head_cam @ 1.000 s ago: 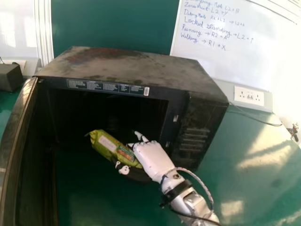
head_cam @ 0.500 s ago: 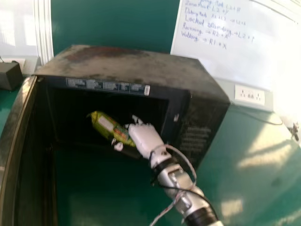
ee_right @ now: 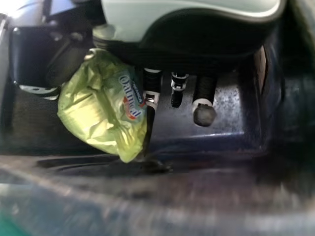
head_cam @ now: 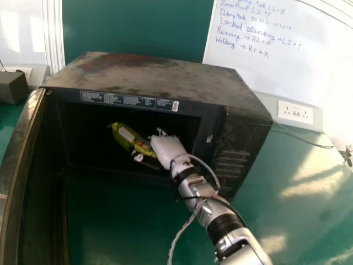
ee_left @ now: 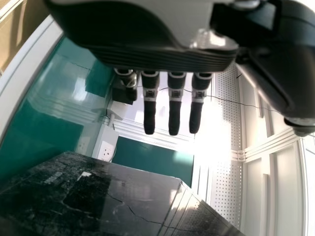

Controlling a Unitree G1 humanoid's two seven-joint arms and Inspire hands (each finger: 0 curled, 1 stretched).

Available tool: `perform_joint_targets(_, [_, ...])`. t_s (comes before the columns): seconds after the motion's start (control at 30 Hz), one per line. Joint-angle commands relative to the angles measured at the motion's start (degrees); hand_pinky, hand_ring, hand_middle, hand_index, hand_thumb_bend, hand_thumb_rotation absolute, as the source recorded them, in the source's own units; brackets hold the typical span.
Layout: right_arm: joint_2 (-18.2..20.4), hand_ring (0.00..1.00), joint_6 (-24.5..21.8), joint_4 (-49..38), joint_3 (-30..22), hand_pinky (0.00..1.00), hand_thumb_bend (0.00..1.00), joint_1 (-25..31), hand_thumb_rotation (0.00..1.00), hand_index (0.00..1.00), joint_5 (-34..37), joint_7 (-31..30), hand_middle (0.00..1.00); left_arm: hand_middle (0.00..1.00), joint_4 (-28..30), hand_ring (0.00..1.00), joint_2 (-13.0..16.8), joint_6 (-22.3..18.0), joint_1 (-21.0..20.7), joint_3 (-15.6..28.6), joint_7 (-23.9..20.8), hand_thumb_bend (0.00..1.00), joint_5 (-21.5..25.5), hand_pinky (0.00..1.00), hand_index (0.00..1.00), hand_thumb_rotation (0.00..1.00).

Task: Put biscuit inside oven

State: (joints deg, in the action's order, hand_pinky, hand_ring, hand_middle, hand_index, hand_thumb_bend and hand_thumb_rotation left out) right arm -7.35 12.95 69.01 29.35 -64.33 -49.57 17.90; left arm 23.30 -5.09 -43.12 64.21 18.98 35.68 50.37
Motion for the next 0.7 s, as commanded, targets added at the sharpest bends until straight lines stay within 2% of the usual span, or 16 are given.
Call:
perform_joint_targets(0.0, [-0.25,0.07,-1.45,2.16,-0.65,0.04,0.51,-2.94,0.0,0.48,1.81,0.86,0.45,0.81,-0.66,0.8,-3.73,-0.31,0.56,-0.36,0.56,0.82,0.87,0.89,0.82,0.62])
perform_joint_targets(0.37, [-0.25,0.07,-4.15,7.01,-0.43,0.04,0.51,-6.06,0.0,0.48,3.7,0.53,0.45,0.81,-0.65,0.79,-4.1,-0.67,0.79,-0.37,0.32,0.83,0.3,0.86,0.82,0.55])
perform_joint_targets(0.67, [-0.95,0.07,-5.86,8.49,-0.49,0.04,0.51,-6.38,0.0,0.49,4.3,-1.0,0.45,0.81,-1.16,0.79,-4.07,-1.25,0.91,0.06,1.23,0.84,0.71,0.88,0.83,0.55])
